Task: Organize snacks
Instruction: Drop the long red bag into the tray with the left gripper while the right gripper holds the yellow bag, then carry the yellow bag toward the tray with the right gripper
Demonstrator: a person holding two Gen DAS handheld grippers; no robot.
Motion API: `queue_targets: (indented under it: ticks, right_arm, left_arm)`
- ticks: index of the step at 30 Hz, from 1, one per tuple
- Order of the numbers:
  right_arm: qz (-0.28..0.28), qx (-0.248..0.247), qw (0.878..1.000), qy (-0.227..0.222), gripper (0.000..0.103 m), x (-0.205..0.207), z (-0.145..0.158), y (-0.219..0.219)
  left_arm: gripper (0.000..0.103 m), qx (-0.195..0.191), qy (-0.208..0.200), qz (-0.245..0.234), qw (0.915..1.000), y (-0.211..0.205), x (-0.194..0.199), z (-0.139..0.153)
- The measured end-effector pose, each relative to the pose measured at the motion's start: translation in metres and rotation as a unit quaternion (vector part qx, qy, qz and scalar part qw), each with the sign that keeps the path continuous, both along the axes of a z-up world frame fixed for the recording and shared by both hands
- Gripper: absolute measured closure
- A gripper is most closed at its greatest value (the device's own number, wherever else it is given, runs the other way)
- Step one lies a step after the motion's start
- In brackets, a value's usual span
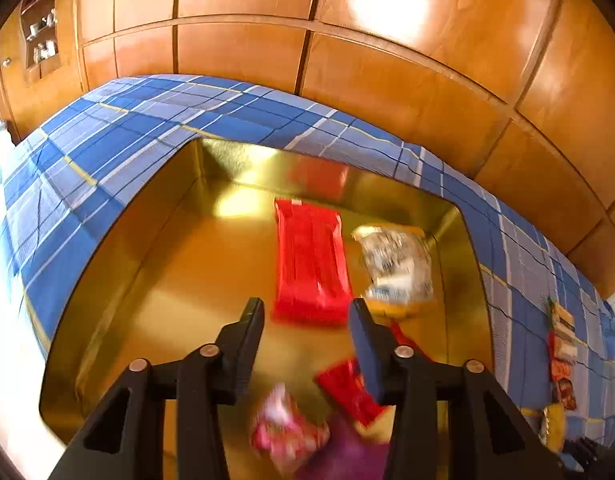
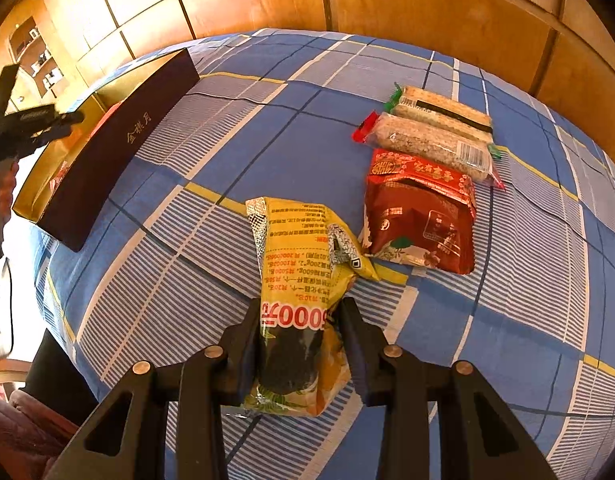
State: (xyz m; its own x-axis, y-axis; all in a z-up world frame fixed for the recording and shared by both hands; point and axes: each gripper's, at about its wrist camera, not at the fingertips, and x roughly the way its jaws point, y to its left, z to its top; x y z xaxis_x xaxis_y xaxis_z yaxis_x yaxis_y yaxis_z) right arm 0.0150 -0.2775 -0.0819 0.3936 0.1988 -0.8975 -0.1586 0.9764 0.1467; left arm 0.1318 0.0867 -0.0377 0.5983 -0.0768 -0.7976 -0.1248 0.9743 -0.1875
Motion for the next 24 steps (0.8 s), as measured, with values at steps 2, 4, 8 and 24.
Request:
queue_targets:
  ticks: [2, 4, 8, 24]
  right_arm:
    - [-0.001, -0.001, 1.000, -0.001, 0.065, 0.000, 0.000, 0.000]
    - [-0.002, -0.002, 1.000, -0.002, 0.065, -0.001, 0.001, 0.001]
    - [-0.006, -0.003, 1.000, -0.001, 0.065, -0.001, 0.001, 0.002]
    - [-0.016, -0.020, 1.000, -0.005, 0.065, -0.001, 0.002, 0.006]
  left_arm:
    - [0.057, 0.004, -0.005, -0.004, 1.0000, -0.003, -0.012, 0.001]
    - [0.057, 0.008, -0.012, -0.008, 0.9999, -0.007, -0.024, 0.005]
    - [0.050, 0.013, -0.023, -0.018, 0.9995, -0.013, -0.042, 0.011]
    - [0.047, 0.012, -0.032, -0.030, 0.9990, -0.017, -0.070, 0.015]
